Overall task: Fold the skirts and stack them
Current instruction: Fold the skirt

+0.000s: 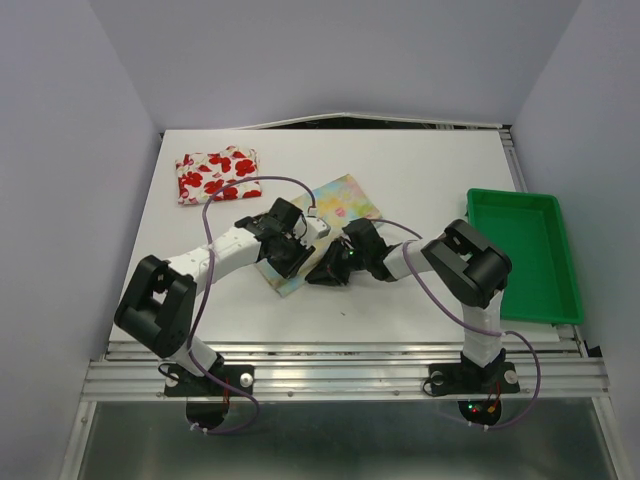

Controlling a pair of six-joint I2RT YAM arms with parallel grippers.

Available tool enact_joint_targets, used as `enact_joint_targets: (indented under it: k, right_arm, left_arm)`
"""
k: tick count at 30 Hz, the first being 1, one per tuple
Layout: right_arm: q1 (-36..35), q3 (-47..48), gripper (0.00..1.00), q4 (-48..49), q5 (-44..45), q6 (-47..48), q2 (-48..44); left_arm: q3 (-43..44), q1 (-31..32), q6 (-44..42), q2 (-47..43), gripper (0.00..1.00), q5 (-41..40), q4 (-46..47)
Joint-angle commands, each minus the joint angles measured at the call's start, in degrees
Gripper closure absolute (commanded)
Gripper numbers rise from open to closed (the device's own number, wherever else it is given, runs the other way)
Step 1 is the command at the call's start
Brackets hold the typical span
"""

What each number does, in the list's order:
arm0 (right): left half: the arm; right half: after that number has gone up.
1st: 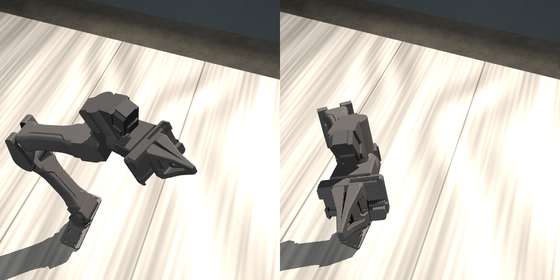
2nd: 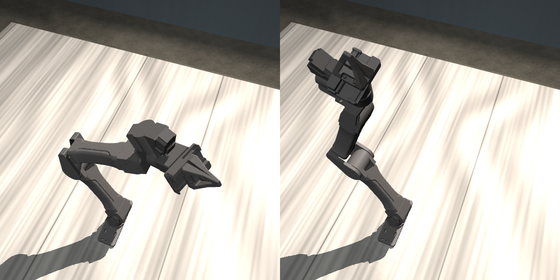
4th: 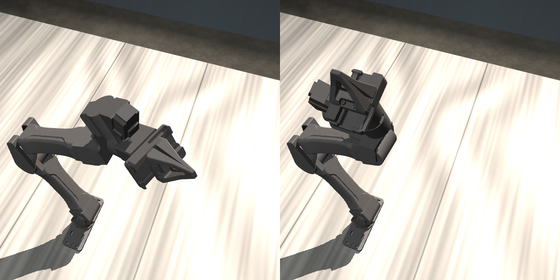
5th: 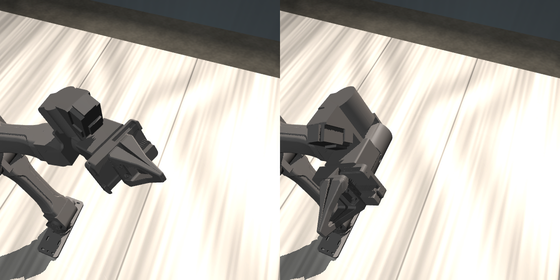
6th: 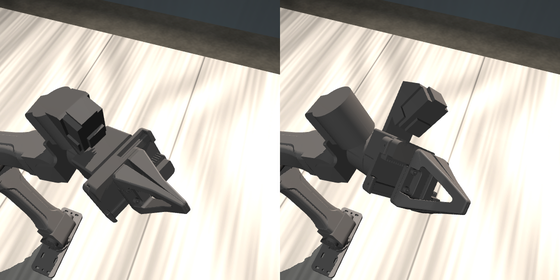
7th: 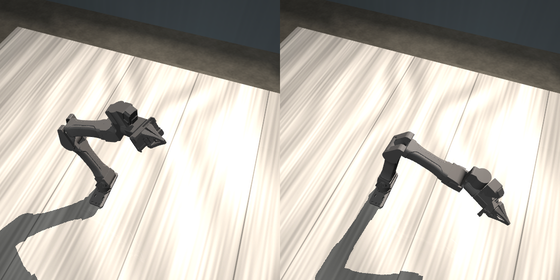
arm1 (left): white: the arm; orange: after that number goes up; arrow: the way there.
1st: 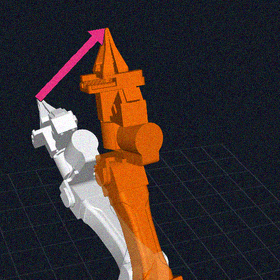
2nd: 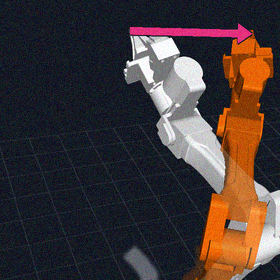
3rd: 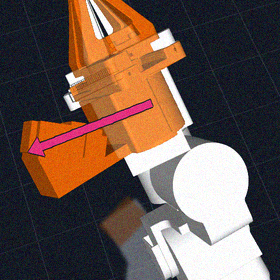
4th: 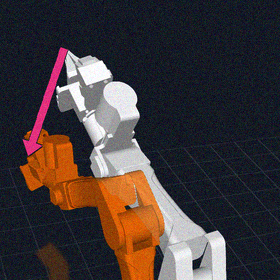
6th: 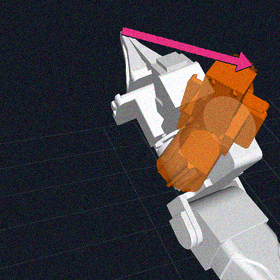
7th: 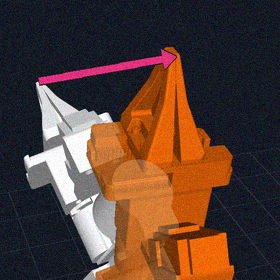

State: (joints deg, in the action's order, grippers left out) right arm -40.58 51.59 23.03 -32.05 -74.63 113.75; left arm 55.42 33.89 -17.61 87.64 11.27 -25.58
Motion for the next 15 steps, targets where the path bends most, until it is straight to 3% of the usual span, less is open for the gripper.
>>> enact_joint_targets:
  k: [1, 7, 15]
  right_arm:
    - [-0.47, -1.67, 0.78, -3.78, 1.47, -2.54, 1.12]
    - [-0.47, -1.76, 0.78, -4.04, 1.47, -2.62, 1.29]
    - [-0.47, -1.76, 0.78, -4.04, 1.56, -2.54, 1.29]
  left_arm:
    - [0.04, -0.23, -0.06, -0.19, 0.58, -1.78, 0.8]
    - [-0.14, -0.23, -0.5, 1.75, 0.61, -1.07, 0.45]
    - [-0.14, -0.23, -1.11, 1.93, 0.84, 1.29, 0.18]
